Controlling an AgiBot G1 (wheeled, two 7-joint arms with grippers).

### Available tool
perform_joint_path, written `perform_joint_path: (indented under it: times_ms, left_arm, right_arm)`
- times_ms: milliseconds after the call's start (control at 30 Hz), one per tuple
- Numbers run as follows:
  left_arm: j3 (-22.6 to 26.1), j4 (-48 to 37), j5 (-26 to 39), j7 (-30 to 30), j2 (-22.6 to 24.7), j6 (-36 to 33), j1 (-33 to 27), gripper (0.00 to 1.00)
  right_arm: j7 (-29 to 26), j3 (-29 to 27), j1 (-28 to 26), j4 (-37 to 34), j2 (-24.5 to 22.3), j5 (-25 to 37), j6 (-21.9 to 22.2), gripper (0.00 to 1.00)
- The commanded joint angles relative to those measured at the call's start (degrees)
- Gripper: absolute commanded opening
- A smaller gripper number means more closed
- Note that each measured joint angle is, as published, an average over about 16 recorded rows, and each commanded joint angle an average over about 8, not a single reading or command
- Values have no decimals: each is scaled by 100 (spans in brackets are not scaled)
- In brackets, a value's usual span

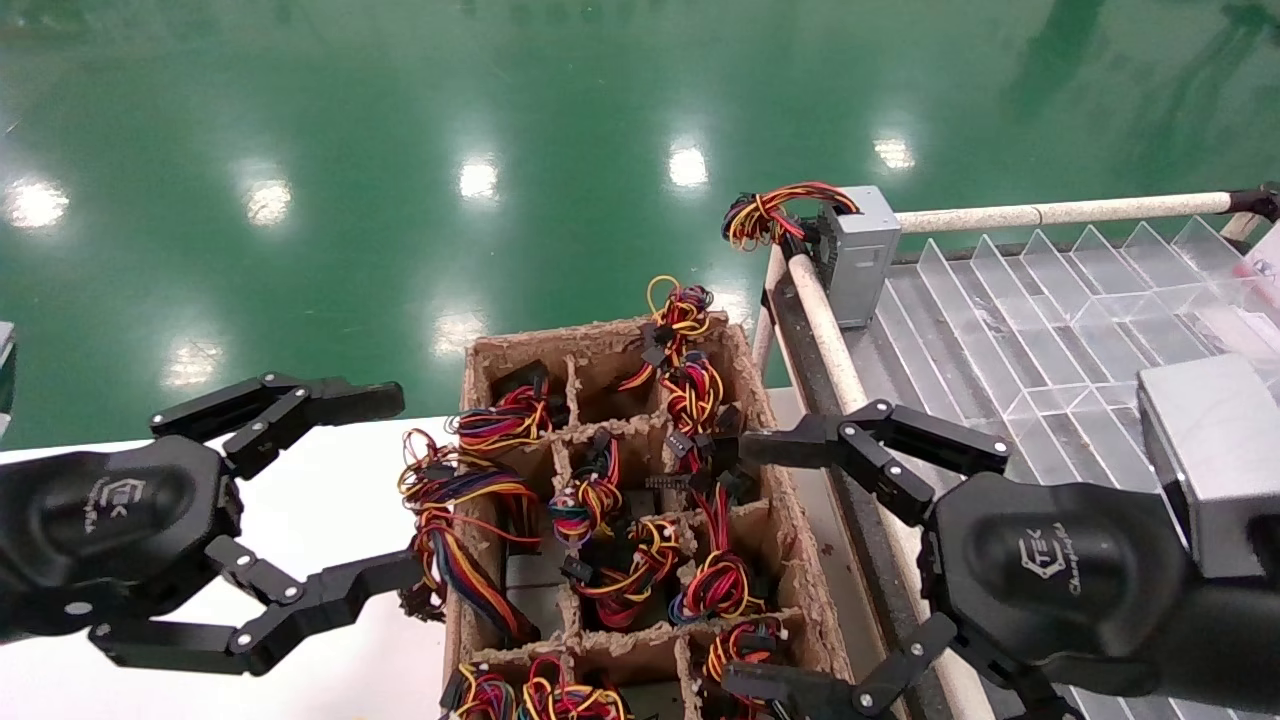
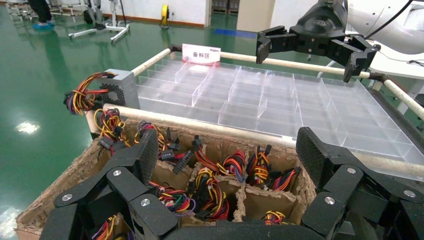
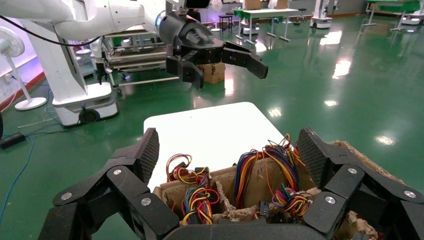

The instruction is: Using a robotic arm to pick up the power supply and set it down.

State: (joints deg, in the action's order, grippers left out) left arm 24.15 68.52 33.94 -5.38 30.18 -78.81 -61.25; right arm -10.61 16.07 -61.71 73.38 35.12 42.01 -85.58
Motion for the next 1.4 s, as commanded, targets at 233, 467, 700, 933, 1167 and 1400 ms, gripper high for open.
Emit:
perform_joint_path:
  times_ms: [233,467,700,933,1167,1400]
  left_arm:
    - [0,0,0,0,0,0,0,100]
    - [0,0,0,0,0,0,0,81]
    - [0,0,0,0,0,0,0,0]
    - [0,0,0,0,0,0,0,0]
    - [0,0,0,0,0,0,0,0]
    - [0,0,0,0,0,0,0,0]
  right_arm:
    - [0,0,0,0,0,0,0,100]
    - [0,0,0,0,0,0,0,100]
    - [12,-7,-9,-1,7,0,12,100]
    - [-150,44,-119,-93,146,327,664,100]
    - [-938,408,-566,-263,527,1278,1997,100]
    - [-1821,965,-1260,-752,1090,2266,2814,99]
